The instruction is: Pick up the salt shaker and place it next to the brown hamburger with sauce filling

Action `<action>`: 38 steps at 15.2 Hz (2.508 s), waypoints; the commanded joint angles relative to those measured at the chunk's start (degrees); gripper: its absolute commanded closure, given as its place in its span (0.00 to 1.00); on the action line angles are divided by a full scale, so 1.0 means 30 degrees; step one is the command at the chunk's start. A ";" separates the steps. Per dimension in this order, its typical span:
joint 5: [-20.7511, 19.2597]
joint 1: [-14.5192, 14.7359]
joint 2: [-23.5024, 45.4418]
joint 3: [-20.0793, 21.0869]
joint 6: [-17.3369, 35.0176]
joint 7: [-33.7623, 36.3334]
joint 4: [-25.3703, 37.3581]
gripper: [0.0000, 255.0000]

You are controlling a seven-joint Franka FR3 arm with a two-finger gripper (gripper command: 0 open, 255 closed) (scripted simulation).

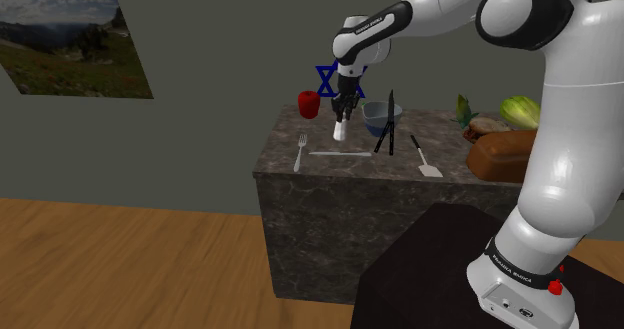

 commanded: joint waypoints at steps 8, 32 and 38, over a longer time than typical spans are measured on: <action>-0.0140 -0.0013 -0.0706 -0.0046 -0.2060 0.0205 0.1362 1.00; -0.0271 -0.0565 -0.1653 -0.0388 -0.7200 -0.0129 0.5502 1.00; -0.0243 -0.1990 -0.2861 -0.1363 -0.7029 -0.2569 0.3902 1.00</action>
